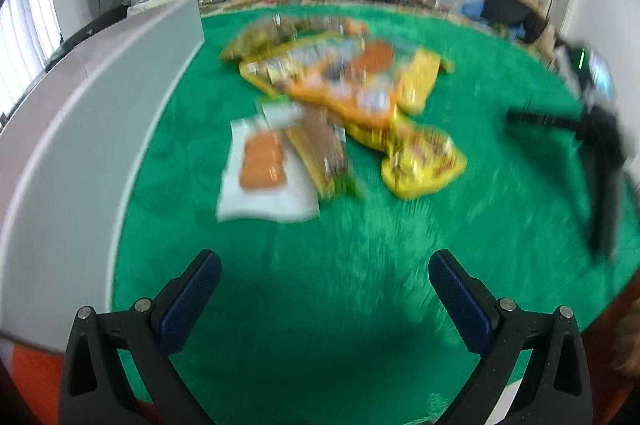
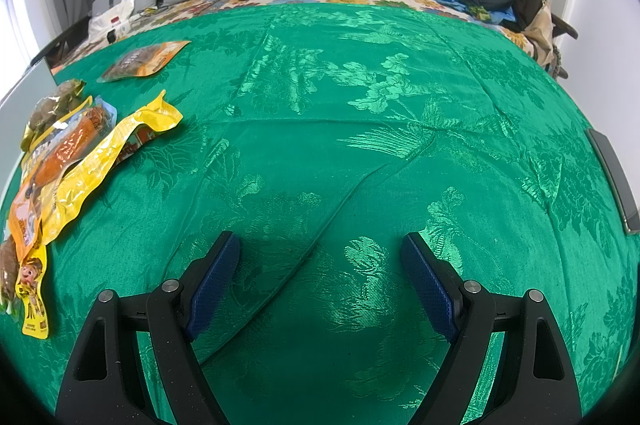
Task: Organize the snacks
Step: 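Grasp the brown pouch with green label using the left gripper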
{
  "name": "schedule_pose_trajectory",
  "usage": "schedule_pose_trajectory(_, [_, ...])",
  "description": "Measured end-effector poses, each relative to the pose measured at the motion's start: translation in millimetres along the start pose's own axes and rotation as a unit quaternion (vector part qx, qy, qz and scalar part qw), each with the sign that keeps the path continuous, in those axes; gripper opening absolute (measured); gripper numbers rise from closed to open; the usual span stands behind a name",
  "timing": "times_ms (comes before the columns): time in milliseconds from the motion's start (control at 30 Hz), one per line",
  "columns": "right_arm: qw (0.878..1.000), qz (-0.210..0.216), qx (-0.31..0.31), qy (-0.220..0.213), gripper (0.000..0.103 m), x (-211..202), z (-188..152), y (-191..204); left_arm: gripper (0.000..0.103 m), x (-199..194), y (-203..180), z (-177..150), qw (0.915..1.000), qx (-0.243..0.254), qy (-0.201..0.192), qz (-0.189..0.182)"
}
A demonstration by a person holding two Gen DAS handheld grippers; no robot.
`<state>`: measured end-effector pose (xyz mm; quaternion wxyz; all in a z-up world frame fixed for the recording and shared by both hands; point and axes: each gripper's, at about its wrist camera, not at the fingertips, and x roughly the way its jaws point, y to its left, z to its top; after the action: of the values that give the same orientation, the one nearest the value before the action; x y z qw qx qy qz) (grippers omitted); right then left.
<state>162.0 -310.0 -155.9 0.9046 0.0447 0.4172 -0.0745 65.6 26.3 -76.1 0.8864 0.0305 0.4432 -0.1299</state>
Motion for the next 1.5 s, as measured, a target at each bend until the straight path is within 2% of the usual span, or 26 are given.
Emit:
schedule_pose_trajectory(100, [1.000,0.000,0.000,0.000,0.086,0,0,0,0.103,-5,17,24,0.9997,-0.009,0.010,-0.021])
schedule_pose_trajectory(267, [1.000,0.000,0.000,0.000,0.086,0,0,0,0.101,26,34,53,0.9961,-0.009,0.085,-0.022])
schedule_pose_trajectory(400, [1.000,0.000,0.000,0.000,0.086,0,0,0,0.086,44,45,65,0.9934,-0.040,0.107,-0.008])
schedule_pose_trajectory(533, [1.000,0.000,0.000,0.000,0.086,0,0,0,0.081,54,33,73,0.9919,-0.046,0.117,-0.018])
schedule_pose_trajectory(633, [1.000,0.000,0.000,0.000,0.086,0,0,0,0.081,65,12,81,0.9922,-0.014,0.124,0.009])
schedule_pose_trajectory(700, [1.000,0.000,0.000,0.000,0.086,0,0,0,0.075,79,3,84,0.9901,-0.006,0.137,0.032])
schedule_pose_trajectory(767, [1.000,0.000,0.000,0.000,0.086,0,0,0,0.073,87,-5,86,0.9889,0.011,0.133,0.066])
schedule_pose_trajectory(900, [1.000,0.000,0.000,0.000,0.086,0,0,0,0.074,98,-20,87,0.9836,0.056,0.135,0.107])
schedule_pose_trajectory(1067, [1.000,0.000,0.000,0.000,0.086,0,0,0,0.075,102,-21,91,0.9840,0.062,0.132,0.101])
schedule_pose_trajectory(1167, [1.000,0.000,0.000,0.000,0.086,0,0,0,0.066,102,-21,91,0.9839,0.068,0.128,0.104])
schedule_pose_trajectory(1300, [1.000,0.000,0.000,0.000,0.086,0,0,0,0.061,99,-18,90,0.9857,0.064,0.117,0.103])
schedule_pose_trajectory(1500, [1.000,0.000,0.000,0.000,0.086,0,0,0,0.059,89,-3,91,0.9915,0.026,0.111,0.064])
